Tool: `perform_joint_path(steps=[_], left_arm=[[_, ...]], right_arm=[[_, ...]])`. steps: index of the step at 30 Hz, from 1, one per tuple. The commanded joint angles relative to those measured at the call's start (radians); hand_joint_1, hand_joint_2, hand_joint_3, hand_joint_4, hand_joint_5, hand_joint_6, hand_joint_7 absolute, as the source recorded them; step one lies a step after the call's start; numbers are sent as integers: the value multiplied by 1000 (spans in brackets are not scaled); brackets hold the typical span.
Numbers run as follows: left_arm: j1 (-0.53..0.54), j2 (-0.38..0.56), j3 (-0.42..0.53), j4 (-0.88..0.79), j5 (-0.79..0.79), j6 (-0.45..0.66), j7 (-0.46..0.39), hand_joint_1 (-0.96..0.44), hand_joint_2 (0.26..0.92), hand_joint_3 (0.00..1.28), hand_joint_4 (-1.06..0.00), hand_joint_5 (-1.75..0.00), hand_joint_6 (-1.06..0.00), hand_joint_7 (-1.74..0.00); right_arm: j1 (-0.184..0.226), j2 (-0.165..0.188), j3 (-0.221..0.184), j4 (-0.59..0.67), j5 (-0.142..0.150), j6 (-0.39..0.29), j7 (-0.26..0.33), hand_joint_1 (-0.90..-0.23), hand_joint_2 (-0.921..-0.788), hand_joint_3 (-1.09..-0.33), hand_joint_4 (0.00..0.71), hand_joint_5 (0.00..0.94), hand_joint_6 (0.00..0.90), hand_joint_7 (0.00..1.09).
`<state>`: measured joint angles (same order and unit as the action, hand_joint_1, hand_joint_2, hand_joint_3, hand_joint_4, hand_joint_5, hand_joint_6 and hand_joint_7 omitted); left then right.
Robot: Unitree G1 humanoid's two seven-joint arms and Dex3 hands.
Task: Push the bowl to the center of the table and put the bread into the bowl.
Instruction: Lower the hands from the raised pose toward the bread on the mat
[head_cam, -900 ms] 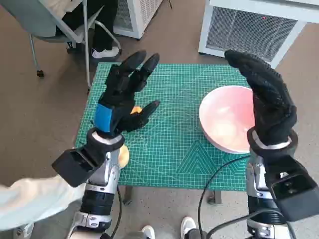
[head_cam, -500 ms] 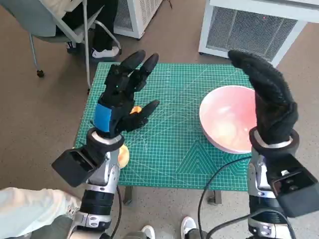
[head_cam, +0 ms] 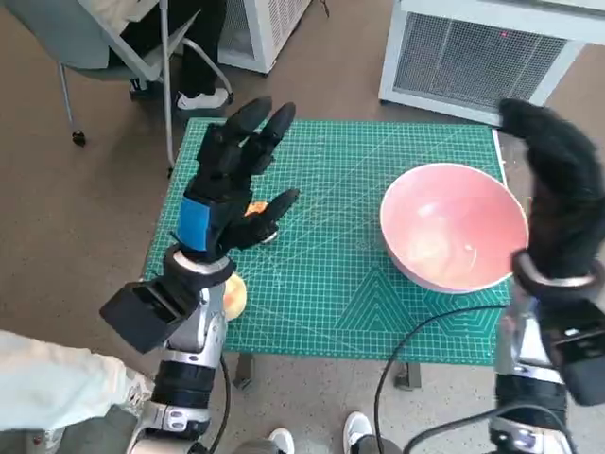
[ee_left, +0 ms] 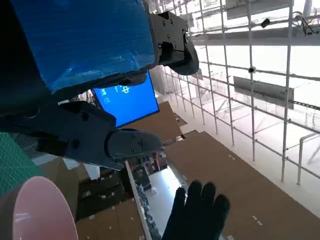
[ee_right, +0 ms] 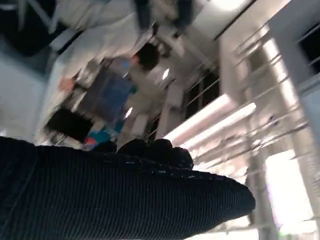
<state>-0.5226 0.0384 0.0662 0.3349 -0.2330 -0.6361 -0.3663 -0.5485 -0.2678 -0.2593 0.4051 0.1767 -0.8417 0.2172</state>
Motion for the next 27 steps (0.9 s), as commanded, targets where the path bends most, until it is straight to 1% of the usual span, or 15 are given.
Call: perform_joint_path(steps=[1,2,4,7,9,11,14,16,17,19,21,25,27], left_arm=[[14,3,6,3,7,-8,10,-166,921,293,-408,-4,-174,-565],[16,3,7,2,8,-8,12,-167,921,293,-408,-4,-175,-564],[20,2,7,0,10,-10,15,-167,921,290,-410,-3,-190,-541],[23,2,7,-3,11,-13,19,-163,921,291,-410,-3,-199,-527],[26,2,6,-6,14,-14,22,-161,921,292,-411,-3,-202,-522],[28,1,7,-7,14,-15,25,-160,921,292,-411,-3,-204,-517],[28,0,8,-3,8,-21,23,-162,921,291,-411,-3,-207,-511],[28,0,9,0,4,-23,21,-163,921,290,-411,-3,-209,-507],[28,0,10,1,2,-24,20,-166,921,288,-412,-3,-211,-504],[27,1,12,2,0,-24,19,-167,921,286,-412,-3,-215,-497],[27,2,14,3,-2,-24,18,-165,921,284,-413,-3,-225,-479],[27,4,16,2,-6,-23,15,-165,921,283,-416,-3,-241,-453],[28,5,17,0,-6,-23,14,-164,921,283,-416,-3,-243,-448]], right_arm=[[-1,-29,-78,164,-29,-19,-94,-532,-921,-809,277,1,-1,611],[-8,-41,-93,214,-46,-23,-126,-529,-921,-811,277,1,-1,607],[-21,-60,-115,298,-71,-33,-176,-518,-921,-816,275,0,-1,595],[-39,-88,-130,405,-87,-38,-222,-511,-921,-828,272,0,-1,585],[-50,-105,-136,472,-92,-36,-245,-507,-921,-833,271,0,0,580],[-61,-120,-140,532,-85,-32,-252,-504,-921,-838,270,0,2,576],[-77,-134,-147,620,-64,-7,-250,-493,-921,-843,262,0,5,571],[-86,-136,-151,668,-50,9,-243,-480,-921,-849,251,0,14,544],[-90,-136,-153,688,-44,16,-239,-471,-921,-854,240,0,20,511],[-97,-132,-159,724,-28,32,-224,-458,-921,-860,225,1,29,456],[-104,-125,-164,754,-15,49,-210,-451,-921,-863,216,1,34,425],[-118,-105,-161,806,-7,87,-205,-438,-921,-849,204,1,45,392],[-124,-92,-155,822,-10,103,-210,-434,-921,-846,201,1,53,388]])
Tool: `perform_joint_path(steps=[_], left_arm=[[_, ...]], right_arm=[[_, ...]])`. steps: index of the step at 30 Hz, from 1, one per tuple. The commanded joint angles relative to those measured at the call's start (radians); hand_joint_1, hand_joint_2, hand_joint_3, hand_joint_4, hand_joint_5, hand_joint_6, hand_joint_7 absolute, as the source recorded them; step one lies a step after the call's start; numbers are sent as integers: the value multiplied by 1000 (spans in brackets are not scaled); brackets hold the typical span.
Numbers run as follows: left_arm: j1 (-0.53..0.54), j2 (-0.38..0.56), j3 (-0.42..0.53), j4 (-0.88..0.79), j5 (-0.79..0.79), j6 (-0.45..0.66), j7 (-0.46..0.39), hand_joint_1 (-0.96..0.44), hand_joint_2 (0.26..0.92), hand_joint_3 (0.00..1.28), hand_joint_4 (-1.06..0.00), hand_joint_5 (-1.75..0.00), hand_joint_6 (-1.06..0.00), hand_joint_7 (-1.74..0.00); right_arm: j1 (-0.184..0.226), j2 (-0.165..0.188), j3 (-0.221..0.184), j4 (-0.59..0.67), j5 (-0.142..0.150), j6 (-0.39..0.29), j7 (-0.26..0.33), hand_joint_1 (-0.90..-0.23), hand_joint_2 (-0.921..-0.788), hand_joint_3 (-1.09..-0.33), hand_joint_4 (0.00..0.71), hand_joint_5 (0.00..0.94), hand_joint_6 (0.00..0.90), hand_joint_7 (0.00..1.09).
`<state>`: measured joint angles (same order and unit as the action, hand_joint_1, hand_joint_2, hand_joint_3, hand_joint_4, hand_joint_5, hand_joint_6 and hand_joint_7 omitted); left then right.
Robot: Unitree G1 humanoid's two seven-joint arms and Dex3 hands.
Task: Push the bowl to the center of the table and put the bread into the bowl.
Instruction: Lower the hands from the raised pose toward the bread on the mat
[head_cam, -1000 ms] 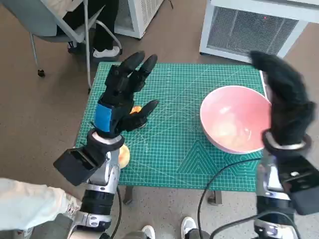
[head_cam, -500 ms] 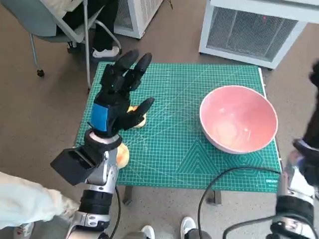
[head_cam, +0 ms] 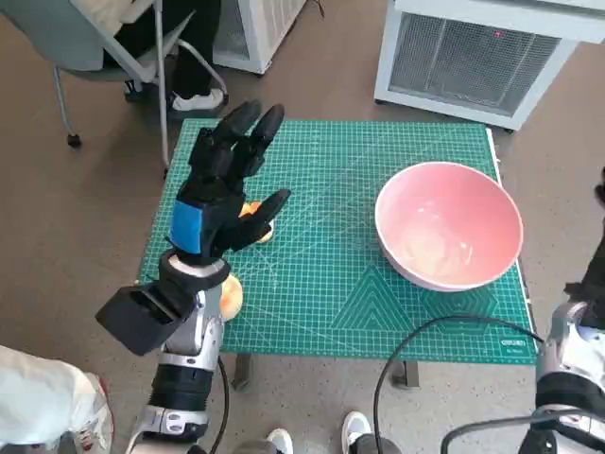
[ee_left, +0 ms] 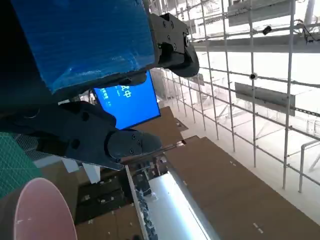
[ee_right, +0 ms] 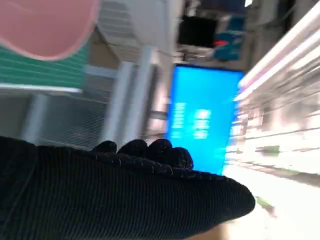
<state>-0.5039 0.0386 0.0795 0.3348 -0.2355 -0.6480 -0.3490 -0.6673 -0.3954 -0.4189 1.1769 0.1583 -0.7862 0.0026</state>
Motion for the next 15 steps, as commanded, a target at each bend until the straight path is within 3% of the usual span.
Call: perform_joint_path(steps=[1,6,15], left_arm=[[10,6,5,-2,-6,-10,-4,-164,921,283,-417,-3,-244,-445],[12,9,9,-8,-15,-8,-11,-161,921,284,-418,-3,-248,-436],[25,25,20,-25,-3,-13,-7,-182,921,274,-419,-3,-258,-414]], right_arm=[[-8,44,10,58,3,59,-1,-435,-921,-844,200,1,59,388],[-17,72,33,85,-20,104,-26,-458,-921,-838,204,3,66,388],[-52,131,59,121,-23,208,-27,-469,-921,-839,218,8,72,385]])
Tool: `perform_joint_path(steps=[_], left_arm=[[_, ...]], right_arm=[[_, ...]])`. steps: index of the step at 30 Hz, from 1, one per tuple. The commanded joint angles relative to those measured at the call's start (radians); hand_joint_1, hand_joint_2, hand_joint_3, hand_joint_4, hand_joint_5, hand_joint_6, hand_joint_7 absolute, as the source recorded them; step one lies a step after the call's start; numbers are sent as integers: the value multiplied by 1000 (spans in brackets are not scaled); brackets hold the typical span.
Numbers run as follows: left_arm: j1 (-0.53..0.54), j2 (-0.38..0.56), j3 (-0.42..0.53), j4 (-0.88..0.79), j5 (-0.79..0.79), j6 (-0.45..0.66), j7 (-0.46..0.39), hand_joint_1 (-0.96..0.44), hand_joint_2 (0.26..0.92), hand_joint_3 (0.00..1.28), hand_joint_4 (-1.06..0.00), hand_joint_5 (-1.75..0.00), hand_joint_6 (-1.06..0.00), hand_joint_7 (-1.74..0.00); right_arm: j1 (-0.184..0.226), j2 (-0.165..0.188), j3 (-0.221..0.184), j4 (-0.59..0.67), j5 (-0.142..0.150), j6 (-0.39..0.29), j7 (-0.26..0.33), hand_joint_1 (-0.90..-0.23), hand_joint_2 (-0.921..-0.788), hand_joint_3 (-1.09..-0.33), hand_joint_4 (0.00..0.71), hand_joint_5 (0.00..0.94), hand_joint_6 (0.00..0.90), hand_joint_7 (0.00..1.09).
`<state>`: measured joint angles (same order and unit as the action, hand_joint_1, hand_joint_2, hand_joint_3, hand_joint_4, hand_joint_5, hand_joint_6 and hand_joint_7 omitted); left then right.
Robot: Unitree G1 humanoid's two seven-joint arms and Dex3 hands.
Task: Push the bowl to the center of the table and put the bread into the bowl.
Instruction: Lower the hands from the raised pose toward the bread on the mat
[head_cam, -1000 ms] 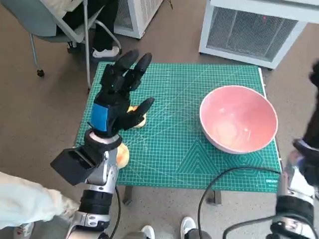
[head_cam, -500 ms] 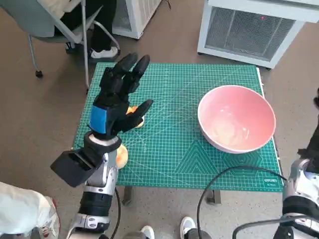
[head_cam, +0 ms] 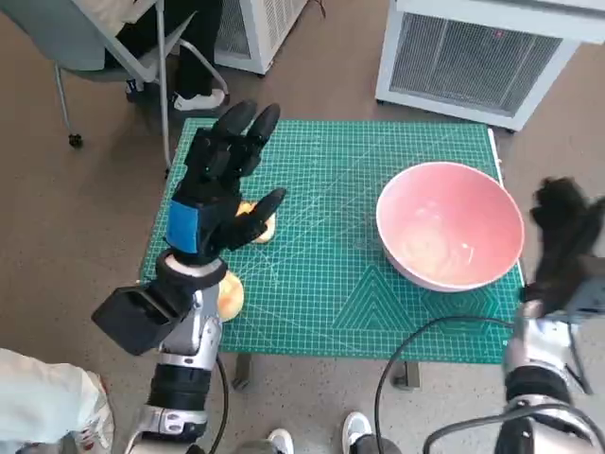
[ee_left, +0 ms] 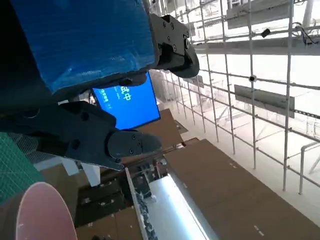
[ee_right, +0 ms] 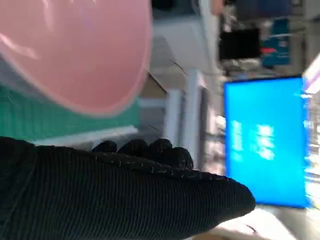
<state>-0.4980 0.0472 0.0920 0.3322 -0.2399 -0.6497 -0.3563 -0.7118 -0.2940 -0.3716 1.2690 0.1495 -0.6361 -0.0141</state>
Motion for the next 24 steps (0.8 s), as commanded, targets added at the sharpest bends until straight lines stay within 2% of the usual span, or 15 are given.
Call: perform_joint_path(steps=[1,13,24], left_arm=[[21,19,8,-25,3,-11,1,-188,921,272,-419,-2,-259,-410],[57,41,19,-51,18,-18,26,-230,921,261,-413,0,-311,-309],[103,57,33,-92,38,-21,52,-244,921,252,-419,-1,-363,-211]], right_arm=[[-11,32,15,31,-16,66,-12,-465,-921,-840,220,9,75,385],[-68,96,17,42,4,139,25,-457,-921,-873,238,12,85,374],[-124,142,44,45,-21,143,24,-442,-921,-884,240,8,87,374]])
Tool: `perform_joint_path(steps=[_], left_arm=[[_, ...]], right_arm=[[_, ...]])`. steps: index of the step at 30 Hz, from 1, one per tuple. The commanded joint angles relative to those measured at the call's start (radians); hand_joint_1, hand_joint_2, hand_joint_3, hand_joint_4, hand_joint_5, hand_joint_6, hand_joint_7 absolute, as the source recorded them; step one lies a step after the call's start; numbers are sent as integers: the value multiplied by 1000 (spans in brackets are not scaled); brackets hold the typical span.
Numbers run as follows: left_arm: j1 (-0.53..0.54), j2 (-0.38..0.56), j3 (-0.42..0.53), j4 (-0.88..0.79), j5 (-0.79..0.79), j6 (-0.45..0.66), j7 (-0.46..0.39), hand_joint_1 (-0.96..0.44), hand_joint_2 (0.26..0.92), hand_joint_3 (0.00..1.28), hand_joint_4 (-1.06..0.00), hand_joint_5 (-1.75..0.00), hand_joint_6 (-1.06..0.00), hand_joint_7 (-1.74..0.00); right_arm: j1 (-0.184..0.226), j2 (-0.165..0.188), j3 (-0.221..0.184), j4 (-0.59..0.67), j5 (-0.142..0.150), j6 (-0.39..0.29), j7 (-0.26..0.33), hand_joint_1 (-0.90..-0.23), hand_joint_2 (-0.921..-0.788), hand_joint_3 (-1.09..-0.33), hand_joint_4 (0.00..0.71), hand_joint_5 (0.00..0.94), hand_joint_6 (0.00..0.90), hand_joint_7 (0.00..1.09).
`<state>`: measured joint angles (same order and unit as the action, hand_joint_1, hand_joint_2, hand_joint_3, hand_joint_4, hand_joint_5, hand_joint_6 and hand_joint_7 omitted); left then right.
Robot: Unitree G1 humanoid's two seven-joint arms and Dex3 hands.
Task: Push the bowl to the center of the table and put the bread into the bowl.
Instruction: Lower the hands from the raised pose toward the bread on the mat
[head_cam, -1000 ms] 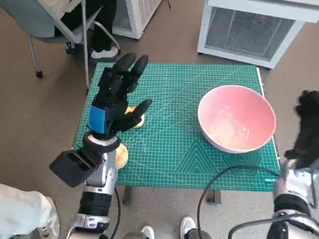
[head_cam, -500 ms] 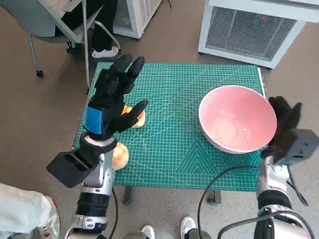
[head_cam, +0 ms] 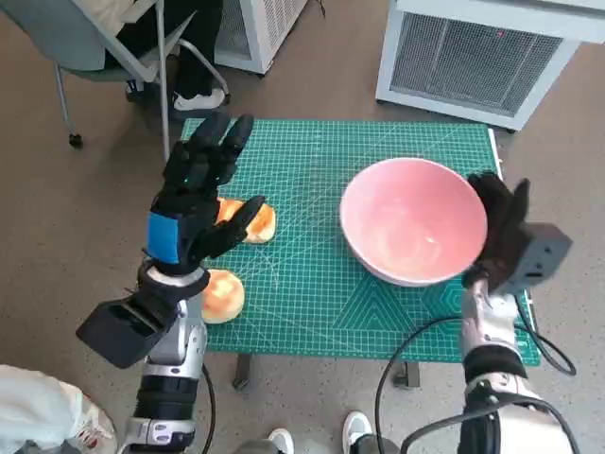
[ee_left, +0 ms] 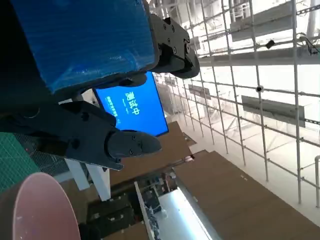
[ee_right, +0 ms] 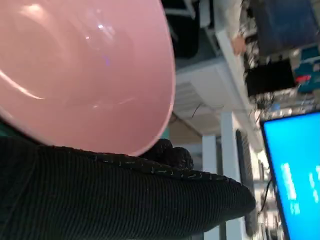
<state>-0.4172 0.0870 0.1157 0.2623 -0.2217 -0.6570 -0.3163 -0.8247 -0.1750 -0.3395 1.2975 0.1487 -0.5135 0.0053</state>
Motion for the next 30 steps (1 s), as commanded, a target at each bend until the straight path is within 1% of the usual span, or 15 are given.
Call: perform_joint_path(steps=[1,5,10,14,18,21,23,25,29,30], left_arm=[[25,17,10,-25,22,-14,15,-245,921,252,-420,-1,-366,-205],[38,22,17,-35,34,-14,28,-247,921,251,-420,-1,-372,-194],[51,31,21,-45,37,-11,38,-249,921,251,-420,-1,-376,-185],[57,38,24,-48,43,-10,47,-248,921,253,-420,-1,-379,-179],[60,47,25,-49,53,-6,55,-244,921,257,-418,0,-381,-171],[59,62,27,-46,62,2,57,-237,921,261,-417,0,-383,-165],[57,77,30,-45,76,11,60,-234,921,263,-415,0,-382,-161],[49,107,36,-39,96,28,60,-237,921,266,-412,0,-379,-153],[32,186,43,-27,157,56,56,-254,921,270,-400,0,-363,-136],[24,220,44,-24,170,75,41,-260,921,270,-397,0,-358,-131]], right_arm=[[-15,26,15,17,-22,20,3,-441,-921,-886,236,6,86,374],[-39,45,19,18,-22,30,9,-439,-921,-895,227,2,82,375],[-67,65,15,23,-20,58,22,-444,-921,-904,221,0,77,375],[-86,78,9,26,-13,81,37,-445,-921,-899,231,5,77,373],[-102,79,9,25,-17,97,44,-449,-921,-864,247,11,92,372],[-112,72,13,20,-21,97,48,-446,-921,-858,242,7,100,372],[-117,63,20,14,-29,89,49,-441,-921,-857,237,4,104,372],[-124,50,35,2,-44,64,43,-435,-921,-858,228,1,103,370],[-128,31,66,-31,-79,-13,23,-431,-921,-860,215,0,97,365],[-126,25,75,-46,-87,-47,23,-431,-921,-861,212,0,96,365]])
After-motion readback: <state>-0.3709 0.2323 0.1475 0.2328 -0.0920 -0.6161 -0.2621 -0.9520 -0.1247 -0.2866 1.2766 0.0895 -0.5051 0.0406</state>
